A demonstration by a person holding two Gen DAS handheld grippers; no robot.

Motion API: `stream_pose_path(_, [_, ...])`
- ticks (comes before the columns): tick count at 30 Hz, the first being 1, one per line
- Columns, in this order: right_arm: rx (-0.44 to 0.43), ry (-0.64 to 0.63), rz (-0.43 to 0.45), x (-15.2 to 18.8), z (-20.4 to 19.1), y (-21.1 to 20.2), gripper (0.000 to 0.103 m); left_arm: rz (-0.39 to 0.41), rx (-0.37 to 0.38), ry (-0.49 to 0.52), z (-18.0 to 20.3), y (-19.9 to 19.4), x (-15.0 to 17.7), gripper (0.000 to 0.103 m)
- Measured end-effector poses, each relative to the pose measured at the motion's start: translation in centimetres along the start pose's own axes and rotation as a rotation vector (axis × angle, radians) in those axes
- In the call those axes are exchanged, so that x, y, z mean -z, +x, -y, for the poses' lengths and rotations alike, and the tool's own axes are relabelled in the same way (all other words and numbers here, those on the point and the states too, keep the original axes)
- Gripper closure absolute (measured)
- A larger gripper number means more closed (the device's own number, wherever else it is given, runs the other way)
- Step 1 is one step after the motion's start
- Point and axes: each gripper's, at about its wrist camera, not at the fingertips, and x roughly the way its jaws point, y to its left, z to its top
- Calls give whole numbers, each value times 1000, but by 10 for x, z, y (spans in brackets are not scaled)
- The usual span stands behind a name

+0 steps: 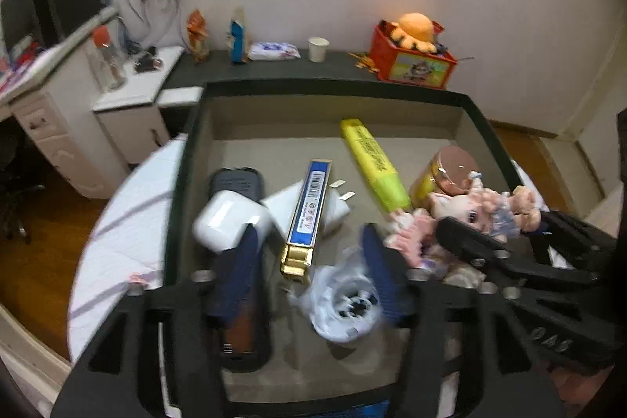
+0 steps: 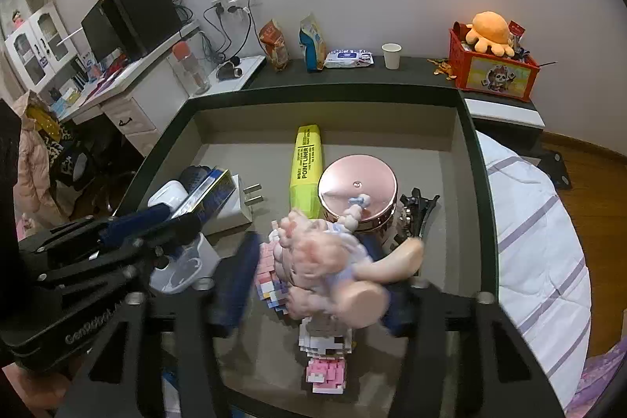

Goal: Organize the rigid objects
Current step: 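Carry the blue-and-gold box into the box with the left gripper while the right gripper places the doll there, then open both grippers and lift them out of the box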

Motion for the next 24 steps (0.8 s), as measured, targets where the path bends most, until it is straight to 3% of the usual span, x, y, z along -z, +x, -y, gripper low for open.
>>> stream_pose_path(3, [8, 14, 24, 1, 3, -13, 25, 20, 10, -24, -8, -11, 2, 19])
stream_pose_path(6, [22, 10, 53, 3, 2, -29, 24, 63, -1, -32, -10, -30, 9, 5])
stream_pose_path(12, [29, 28, 95, 18, 0, -61, 20, 125, -93, -47, -12, -71, 29, 0])
stream_pose_path(24, [25, 87, 170, 99, -5, -128, 19, 145, -149, -77, -7, -126, 96, 0])
